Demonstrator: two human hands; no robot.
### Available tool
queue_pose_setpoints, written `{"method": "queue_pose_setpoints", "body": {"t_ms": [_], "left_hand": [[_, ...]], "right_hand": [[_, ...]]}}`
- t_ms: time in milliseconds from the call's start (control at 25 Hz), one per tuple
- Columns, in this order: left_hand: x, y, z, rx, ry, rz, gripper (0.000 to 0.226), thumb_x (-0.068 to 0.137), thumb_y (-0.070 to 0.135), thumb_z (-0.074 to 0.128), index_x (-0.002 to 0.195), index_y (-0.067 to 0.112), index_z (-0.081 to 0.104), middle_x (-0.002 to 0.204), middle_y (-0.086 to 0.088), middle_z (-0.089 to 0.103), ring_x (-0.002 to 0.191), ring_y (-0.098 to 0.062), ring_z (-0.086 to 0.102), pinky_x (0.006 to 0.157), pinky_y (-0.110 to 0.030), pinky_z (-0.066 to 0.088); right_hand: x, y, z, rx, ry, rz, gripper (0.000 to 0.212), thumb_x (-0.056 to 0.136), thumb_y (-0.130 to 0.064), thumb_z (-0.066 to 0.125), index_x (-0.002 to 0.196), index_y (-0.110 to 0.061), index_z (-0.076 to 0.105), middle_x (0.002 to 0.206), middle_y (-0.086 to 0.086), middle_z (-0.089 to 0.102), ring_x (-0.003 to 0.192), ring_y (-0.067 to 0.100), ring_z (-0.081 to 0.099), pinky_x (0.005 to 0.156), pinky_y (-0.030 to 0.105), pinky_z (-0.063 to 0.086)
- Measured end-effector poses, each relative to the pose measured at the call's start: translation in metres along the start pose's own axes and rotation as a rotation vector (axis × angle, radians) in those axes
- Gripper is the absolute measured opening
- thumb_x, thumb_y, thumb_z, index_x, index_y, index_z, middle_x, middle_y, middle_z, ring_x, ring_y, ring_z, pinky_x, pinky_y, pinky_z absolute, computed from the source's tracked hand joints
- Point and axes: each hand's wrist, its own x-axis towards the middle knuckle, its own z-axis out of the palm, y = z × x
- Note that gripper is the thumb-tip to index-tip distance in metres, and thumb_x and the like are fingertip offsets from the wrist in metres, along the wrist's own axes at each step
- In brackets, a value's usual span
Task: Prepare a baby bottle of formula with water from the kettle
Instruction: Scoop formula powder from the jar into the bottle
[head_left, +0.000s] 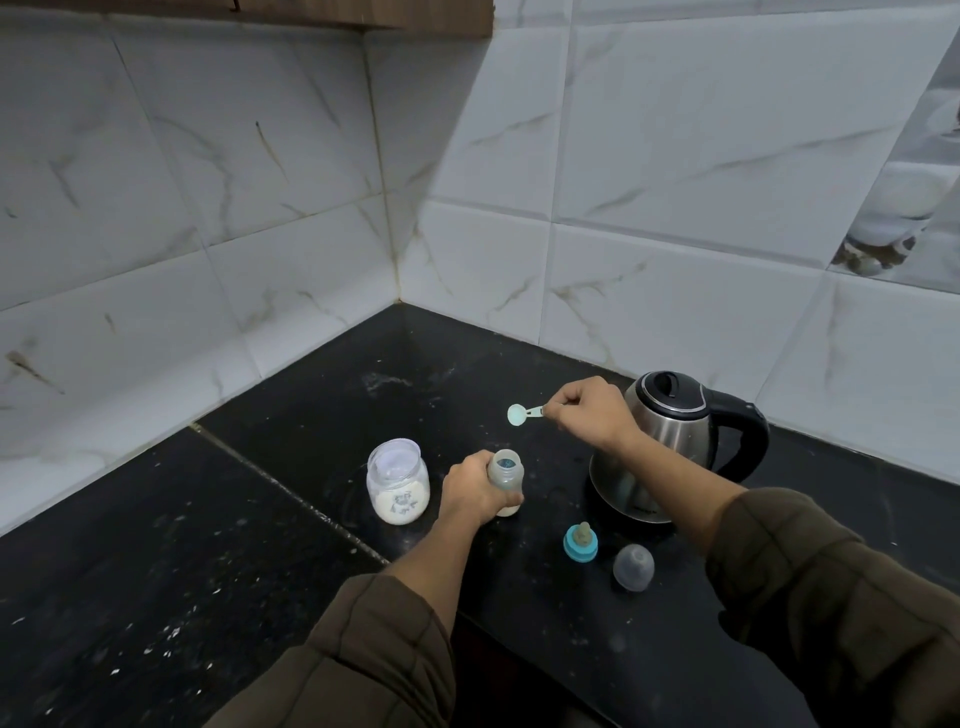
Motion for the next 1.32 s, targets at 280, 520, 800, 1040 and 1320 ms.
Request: {"method": "queue_pose_setpoints", "body": {"t_ms": [280, 520, 800, 1040, 1320], "left_hand": [[0.002, -0.009, 0.005, 0.001, -0.027, -0.003, 0.067, 0.066, 0.037, 0.093, 0.125, 0.027, 0.065, 0.116, 0.005, 0.071, 0.115, -0.019, 0.062, 0.101, -0.04, 0.052], [0.0, -0.008, -0.014, -0.088, -0.103, 0.054, 0.142, 0.049, 0.07, 0.091, 0.165, 0.023, 0.024, 0.162, 0.005, 0.043, 0.151, -0.02, 0.038, 0.122, -0.042, 0.034], [-0.007, 0.011, -0.089, -0.366, 0.407, 0.208, 0.096, 0.095, 0.072, 0.049, 0.168, 0.025, 0.006, 0.173, 0.003, 0.015, 0.158, -0.016, 0.018, 0.127, -0.035, 0.018], [-0.001, -0.017, -0.145, -0.305, 0.54, 0.141, 0.088, 0.097, 0.074, 0.04, 0.167, 0.026, 0.015, 0.171, 0.0, 0.025, 0.156, -0.02, 0.026, 0.125, -0.045, 0.025], [0.002, -0.046, -0.151, -0.286, 0.469, 0.087, 0.084, 0.1, 0.071, 0.04, 0.166, 0.023, 0.022, 0.171, 0.0, 0.024, 0.156, -0.02, 0.025, 0.124, -0.043, 0.025]], "right_hand": [[0.001, -0.006, 0.01, -0.006, -0.068, -0.005, 0.015, 0.085, -0.022, 0.071, 0.073, -0.021, 0.079, 0.048, -0.024, 0.06, 0.062, 0.004, 0.057, 0.066, 0.023, 0.045], [0.012, -0.018, 0.01, 0.102, -0.026, 0.012, 0.018, 0.085, -0.019, 0.073, 0.068, -0.023, 0.077, 0.057, -0.008, 0.063, 0.06, 0.009, 0.055, 0.068, 0.029, 0.052], [0.025, -0.074, 0.03, 0.103, -0.099, -0.08, 0.02, 0.087, -0.015, 0.066, 0.075, -0.021, 0.08, 0.055, -0.015, 0.063, 0.061, 0.009, 0.058, 0.068, 0.03, 0.051], [0.012, -0.129, 0.087, -0.241, -0.265, -0.264, 0.012, 0.085, -0.021, 0.071, 0.078, -0.027, 0.079, 0.09, -0.005, 0.077, 0.086, 0.017, 0.071, 0.08, 0.036, 0.06], [0.012, -0.143, 0.131, -0.485, -0.288, -0.286, 0.011, 0.088, -0.027, 0.069, 0.087, -0.02, 0.077, 0.091, 0.002, 0.072, 0.09, 0.022, 0.067, 0.081, 0.043, 0.062]]}}
